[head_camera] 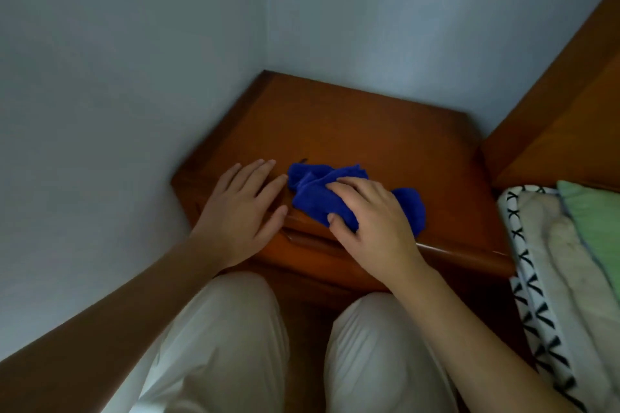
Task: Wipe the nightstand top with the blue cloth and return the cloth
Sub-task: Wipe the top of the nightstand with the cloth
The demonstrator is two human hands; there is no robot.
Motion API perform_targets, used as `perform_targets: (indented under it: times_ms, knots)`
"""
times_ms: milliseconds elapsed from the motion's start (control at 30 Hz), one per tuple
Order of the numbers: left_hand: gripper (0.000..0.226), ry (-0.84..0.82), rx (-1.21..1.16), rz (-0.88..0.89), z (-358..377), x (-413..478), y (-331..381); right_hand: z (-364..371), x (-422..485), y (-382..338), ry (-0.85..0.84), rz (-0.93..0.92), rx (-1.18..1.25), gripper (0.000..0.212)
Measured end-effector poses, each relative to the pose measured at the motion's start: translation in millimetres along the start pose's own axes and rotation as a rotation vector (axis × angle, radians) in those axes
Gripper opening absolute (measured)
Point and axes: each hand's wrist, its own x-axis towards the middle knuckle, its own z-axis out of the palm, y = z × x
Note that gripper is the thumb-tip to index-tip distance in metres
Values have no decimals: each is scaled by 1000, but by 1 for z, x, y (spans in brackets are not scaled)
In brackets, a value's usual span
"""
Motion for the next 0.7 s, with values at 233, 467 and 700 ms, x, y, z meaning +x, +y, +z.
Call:
perform_targets:
  times_ms: [233,467,700]
  knots:
    - [56,8,-3,36,1,46,8,-19,-33,34,108,174,-67,45]
    - [54,42,-56,52,10,51,7,3,-4,8,146,195,-58,41]
    - [52,70,-86,70,12,51,7,-4,-21,20,151,110,-21,42]
